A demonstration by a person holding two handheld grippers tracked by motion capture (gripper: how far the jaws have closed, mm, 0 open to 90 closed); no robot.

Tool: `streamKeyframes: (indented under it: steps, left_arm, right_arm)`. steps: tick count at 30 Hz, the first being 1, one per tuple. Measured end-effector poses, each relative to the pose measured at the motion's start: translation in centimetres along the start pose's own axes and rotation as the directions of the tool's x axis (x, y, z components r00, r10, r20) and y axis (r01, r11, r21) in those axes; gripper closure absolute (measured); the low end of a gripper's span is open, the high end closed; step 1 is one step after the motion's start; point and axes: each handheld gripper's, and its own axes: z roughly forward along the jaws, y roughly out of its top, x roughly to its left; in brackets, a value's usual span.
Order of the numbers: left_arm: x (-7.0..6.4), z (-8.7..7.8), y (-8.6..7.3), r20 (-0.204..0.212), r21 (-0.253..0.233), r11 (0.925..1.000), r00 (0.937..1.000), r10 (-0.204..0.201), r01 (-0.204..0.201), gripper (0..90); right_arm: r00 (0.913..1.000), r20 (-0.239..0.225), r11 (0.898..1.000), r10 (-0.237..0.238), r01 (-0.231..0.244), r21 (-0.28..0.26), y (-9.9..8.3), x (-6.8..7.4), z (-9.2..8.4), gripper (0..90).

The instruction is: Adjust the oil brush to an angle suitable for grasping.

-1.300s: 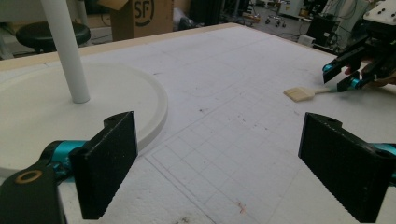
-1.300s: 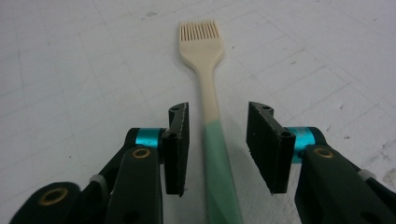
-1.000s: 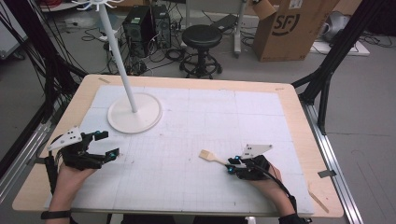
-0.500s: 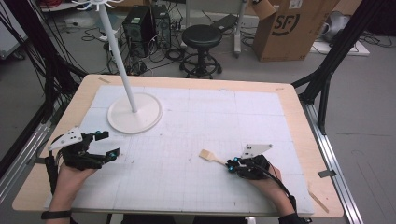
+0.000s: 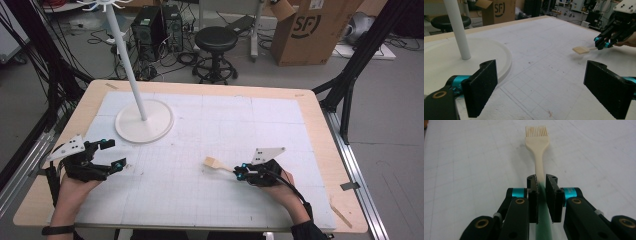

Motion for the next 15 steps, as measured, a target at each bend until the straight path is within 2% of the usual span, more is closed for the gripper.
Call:
streamKeyframes:
  steps: [2,6,8,12,15]
  left_arm:
    - [0.0,0.0,0.0,-0.001,-0.001,1.0,1.0,0.0,0.0,12.5]
    - [0.0,-0.2,0.1,0.003,-0.003,1.0,1.0,0.004,-0.004,12.5]
    - [0.0,-0.2,0.2,0.004,-0.007,1.0,1.0,0.003,-0.003,12.5]
    - [0.0,-0.4,0.2,0.005,-0.008,1.0,1.0,0.003,-0.003,12.5]
    - [0.1,-0.7,0.3,0.004,-0.015,0.9999,1.0,0.005,-0.005,12.5]
  right_arm:
    - [0.9995,-0.03,1.0,-0.008,0.008,-0.002,0.9,0.1,0.5,81.3]
    - [0.9947,-0.082,0.998,-0.063,0.063,0.002,3.2,0.2,2.1,81.3]
    - [0.9899,-0.103,0.995,-0.097,0.099,0.008,4.3,0.2,3.0,81.3]
    - [0.9786,-0.155,0.991,-0.135,0.136,0.0,6.4,0.4,5.1,81.3]
    - [0.967,-0.192,0.985,-0.167,0.17,-0.003,7.8,0.6,6.6,81.4]
